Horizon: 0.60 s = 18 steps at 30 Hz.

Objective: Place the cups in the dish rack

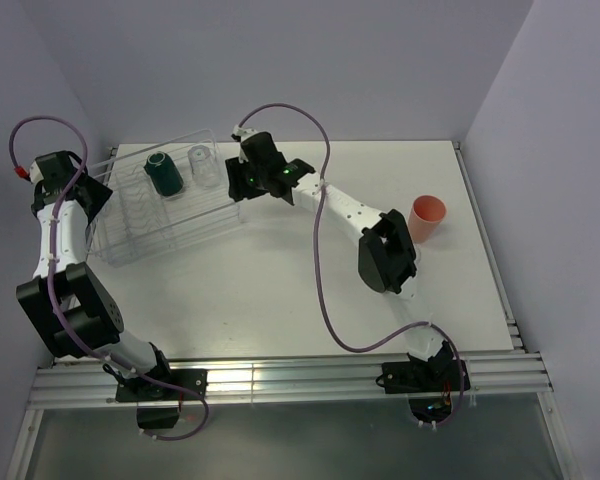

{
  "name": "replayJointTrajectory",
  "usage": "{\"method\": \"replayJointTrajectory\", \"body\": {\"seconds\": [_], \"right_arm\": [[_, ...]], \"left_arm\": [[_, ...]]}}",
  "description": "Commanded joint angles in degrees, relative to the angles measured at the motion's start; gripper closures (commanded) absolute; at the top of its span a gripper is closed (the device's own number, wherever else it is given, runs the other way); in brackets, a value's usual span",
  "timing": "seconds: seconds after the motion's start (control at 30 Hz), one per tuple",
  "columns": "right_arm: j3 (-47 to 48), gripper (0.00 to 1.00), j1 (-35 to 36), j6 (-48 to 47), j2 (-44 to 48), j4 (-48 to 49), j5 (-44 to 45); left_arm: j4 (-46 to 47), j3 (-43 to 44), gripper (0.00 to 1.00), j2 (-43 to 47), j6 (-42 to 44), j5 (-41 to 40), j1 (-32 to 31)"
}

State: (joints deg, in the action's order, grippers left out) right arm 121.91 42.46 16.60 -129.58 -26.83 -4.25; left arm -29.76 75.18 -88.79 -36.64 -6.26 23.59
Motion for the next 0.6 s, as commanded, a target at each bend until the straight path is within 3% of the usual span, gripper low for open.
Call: {"method": "replayJointTrajectory", "body": {"seconds": [0.0, 0.33, 0.43, 0.53, 0.57], "right_arm": [[4.73, 0.44, 0.43, -1.83, -2.33, 1.78, 2.66], [7.2, 0.44, 1.31, -2.54, -6.39, 0.29, 6.89], [6.94, 0.49, 1.31, -2.89, -7.0, 0.46, 7.5], [5.54, 0.67, 1.31, -2.8, -6.65, 1.25, 8.29], [5.01, 0.79, 1.31, -2.71, -6.48, 1.86, 8.47]], "left_arm": [[2.51, 0.32, 1.0, 0.2, 0.43, -1.12, 0.4], [1.46, 1.46, 1.0, 0.11, 0.43, -2.97, 0.75], [1.28, 1.64, 1.0, 0.02, 0.34, -3.58, 0.75], [1.19, 1.73, 1.0, -0.15, 0.43, -3.93, 0.75], [1.11, 1.64, 1.0, -0.24, 0.35, -3.85, 0.75]]}}
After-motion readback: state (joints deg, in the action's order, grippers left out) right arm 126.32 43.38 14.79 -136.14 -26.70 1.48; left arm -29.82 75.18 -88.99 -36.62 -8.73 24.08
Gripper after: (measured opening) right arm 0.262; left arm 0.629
